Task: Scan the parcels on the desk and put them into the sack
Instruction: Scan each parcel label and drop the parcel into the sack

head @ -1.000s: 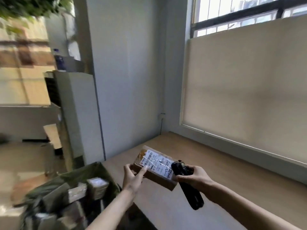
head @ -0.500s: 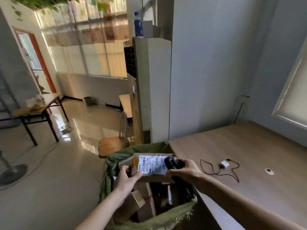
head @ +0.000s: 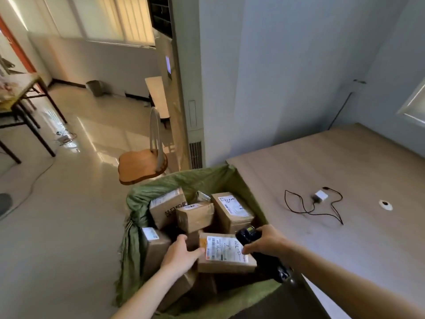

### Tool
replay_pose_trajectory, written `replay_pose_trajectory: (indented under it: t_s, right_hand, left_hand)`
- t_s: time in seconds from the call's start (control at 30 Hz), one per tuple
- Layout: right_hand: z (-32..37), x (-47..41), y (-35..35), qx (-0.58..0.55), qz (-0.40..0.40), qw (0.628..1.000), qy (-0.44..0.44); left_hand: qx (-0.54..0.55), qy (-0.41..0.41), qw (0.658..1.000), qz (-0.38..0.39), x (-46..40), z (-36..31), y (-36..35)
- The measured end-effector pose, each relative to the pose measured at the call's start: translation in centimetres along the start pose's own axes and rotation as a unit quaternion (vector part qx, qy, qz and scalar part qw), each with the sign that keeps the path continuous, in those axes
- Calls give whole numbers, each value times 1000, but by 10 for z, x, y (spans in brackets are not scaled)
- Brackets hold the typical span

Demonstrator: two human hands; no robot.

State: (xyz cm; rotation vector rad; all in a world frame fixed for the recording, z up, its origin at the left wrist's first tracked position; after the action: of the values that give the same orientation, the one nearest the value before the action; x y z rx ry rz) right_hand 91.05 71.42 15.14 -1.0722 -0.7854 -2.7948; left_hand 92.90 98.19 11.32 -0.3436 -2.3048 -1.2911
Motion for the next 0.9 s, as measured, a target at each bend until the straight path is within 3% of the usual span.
replay_pose_trajectory:
  t_s: [0.2, 0.47, 0.7, 0.9]
  right_hand:
    - [5, 22, 7, 38, -46, 998, 24]
    - [-3, 121, 38, 53, -132, 989, 33]
    - [-61, 263, 104, -12, -274, 962, -11]
    - [-164, 433, 160, -55, -436, 892, -103]
  left_hand:
    - [-45, -46, 998, -15, -1, -1, 27]
    - [-74, -213, 973, -40, 46, -57, 63]
    - [-86, -388, 918, 1, 124, -182, 35]
    - [-93, -551, 826, 75, 265, -307, -47]
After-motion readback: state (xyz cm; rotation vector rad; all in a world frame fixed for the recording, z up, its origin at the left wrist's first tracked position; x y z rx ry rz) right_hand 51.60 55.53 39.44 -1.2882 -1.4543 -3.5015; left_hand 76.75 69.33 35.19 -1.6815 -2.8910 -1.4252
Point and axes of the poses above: each hand's wrist, its own x-axis away from the middle knuckle, its own y-axis out of the back of the hand, z = x × y, the point moved 2 cm from there along -x, towards the middle knuckle, and after that the axes turned 12 degrees about -x, right-handed, at the moved point
